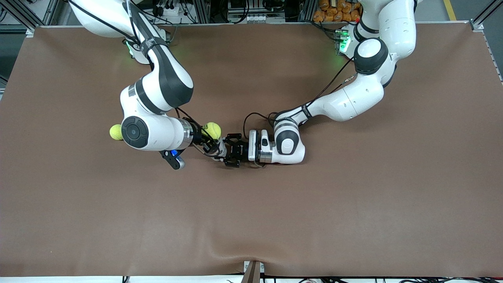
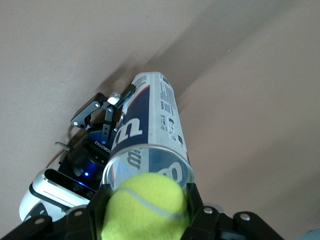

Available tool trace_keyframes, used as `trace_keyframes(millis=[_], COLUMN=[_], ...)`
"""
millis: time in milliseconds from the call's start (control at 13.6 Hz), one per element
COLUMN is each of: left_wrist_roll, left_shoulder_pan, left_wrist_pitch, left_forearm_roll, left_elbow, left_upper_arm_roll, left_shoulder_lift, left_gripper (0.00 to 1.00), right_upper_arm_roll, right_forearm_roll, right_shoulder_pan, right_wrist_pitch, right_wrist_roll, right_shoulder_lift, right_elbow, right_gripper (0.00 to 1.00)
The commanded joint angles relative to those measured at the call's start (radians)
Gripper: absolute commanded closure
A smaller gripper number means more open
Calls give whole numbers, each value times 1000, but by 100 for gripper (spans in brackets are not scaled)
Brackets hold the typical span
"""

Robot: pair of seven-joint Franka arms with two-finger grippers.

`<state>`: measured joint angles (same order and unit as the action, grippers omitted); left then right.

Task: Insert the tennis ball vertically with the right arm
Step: 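Push the ball into the tube and open the right gripper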

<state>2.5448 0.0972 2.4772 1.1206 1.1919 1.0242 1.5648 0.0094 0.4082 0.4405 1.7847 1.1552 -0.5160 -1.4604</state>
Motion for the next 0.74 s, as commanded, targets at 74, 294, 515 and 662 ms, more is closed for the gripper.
trace_keyframes(millis=[74, 294, 515, 662], left_wrist_roll=[34, 34, 35, 35], left_shoulder_pan=[16, 16, 16, 16], left_wrist_pitch=[-11, -11, -11, -11], left_forearm_roll=[25, 25, 25, 25], left_elbow=[-40, -40, -38, -38], left_upper_arm_roll=[-6, -6, -9, -10], left_shoulder_lift=[32, 32, 32, 32], left_gripper=[27, 27, 27, 27], right_upper_arm_roll=[-6, -8, -23, -23], right_forearm_roll=[-5, -5, -81, -198], right_shoulder_pan=[1, -3, -38, -107], right_wrist_pitch=[5, -4, -74, -160], right_wrist_roll=[9, 12, -52, -214], right_shoulder_lift=[-6, 2, 56, 99], right_elbow=[17, 29, 26, -6], right_gripper=[10, 0, 0, 0])
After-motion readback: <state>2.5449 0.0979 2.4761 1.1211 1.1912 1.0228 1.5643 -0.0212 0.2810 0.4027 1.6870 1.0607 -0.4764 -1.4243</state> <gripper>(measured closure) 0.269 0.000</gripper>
